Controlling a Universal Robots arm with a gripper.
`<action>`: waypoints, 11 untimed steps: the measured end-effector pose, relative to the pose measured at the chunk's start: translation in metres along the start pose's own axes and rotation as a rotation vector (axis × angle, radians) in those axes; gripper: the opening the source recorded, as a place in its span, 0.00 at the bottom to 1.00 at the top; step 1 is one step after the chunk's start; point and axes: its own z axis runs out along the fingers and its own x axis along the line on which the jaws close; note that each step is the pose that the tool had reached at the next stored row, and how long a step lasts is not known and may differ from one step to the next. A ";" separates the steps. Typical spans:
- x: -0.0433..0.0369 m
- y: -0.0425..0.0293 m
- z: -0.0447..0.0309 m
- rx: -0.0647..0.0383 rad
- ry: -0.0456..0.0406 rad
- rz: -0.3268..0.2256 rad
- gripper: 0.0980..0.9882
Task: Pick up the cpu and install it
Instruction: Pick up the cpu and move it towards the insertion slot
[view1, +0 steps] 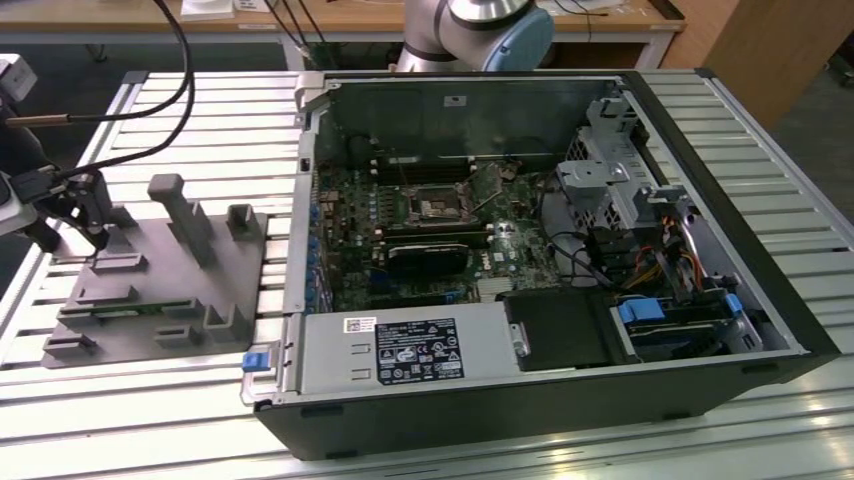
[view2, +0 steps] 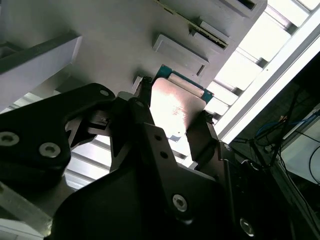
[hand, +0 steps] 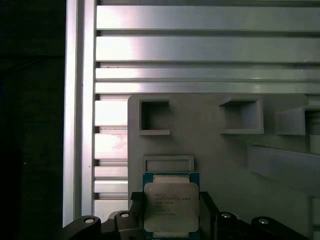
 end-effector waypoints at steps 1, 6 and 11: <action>0.0000 0.0000 -0.0007 0.000 0.0000 0.000 0.49; -0.0001 0.0003 -0.0056 0.000 0.0000 0.000 0.49; -0.0001 0.0006 -0.0101 0.000 -0.0001 0.000 0.49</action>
